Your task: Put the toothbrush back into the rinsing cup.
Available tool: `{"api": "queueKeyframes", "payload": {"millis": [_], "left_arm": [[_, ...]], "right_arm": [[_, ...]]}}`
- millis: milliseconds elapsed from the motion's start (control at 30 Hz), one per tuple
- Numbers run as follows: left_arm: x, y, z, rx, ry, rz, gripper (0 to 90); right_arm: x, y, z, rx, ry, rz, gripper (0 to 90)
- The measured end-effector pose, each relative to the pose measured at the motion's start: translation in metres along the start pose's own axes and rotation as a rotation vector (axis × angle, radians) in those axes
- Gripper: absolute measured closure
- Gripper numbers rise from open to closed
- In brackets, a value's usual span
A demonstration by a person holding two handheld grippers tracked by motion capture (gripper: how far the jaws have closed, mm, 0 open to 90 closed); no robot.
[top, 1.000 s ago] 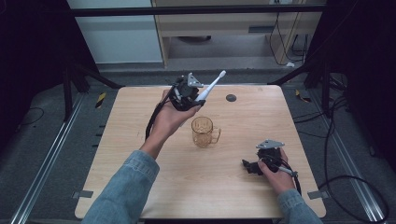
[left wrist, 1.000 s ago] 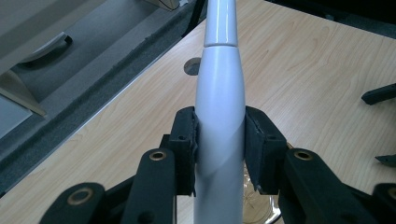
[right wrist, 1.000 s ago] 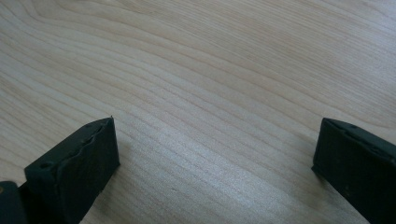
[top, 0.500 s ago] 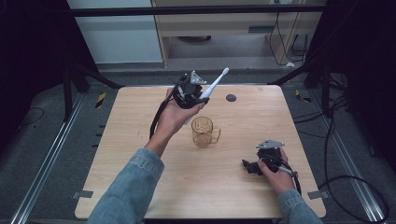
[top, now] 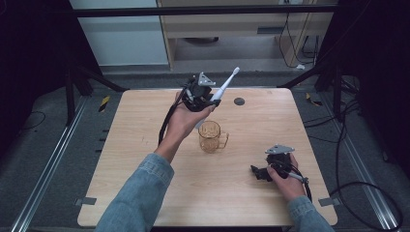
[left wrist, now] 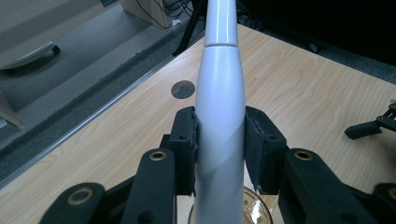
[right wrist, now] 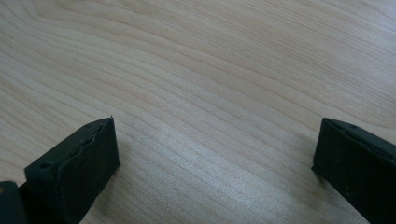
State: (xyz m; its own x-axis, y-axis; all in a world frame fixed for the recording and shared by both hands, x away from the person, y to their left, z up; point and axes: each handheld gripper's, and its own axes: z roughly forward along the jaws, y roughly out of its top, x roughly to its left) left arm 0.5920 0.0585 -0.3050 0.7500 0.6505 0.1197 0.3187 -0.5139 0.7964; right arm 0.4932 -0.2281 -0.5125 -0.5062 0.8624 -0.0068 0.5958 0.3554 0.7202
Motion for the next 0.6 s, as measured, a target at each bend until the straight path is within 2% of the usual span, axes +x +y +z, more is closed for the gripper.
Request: {"api": "queueKeyframes", "payload": {"millis": [100, 267, 600], "left_arm": [[0.0014, 0.0013, 0.0033, 0.01, -0.001, -0.001, 66.4], [0.0021, 0.0035, 0.0051, -0.004, -0.007, -0.014, 66.3], [-0.0055, 0.0075, 0.0065, -0.022, -0.009, 0.0, 66.4]], "right_arm": [[-0.0001, 0.0, 0.0, 0.0, -0.001, -0.002, 0.3], [-0.0002, 0.0001, -0.0001, 0.001, 0.0, -0.003, 0.3], [-0.0002, 0.0001, -0.0001, 0.001, 0.0, -0.002, 0.3]]}}
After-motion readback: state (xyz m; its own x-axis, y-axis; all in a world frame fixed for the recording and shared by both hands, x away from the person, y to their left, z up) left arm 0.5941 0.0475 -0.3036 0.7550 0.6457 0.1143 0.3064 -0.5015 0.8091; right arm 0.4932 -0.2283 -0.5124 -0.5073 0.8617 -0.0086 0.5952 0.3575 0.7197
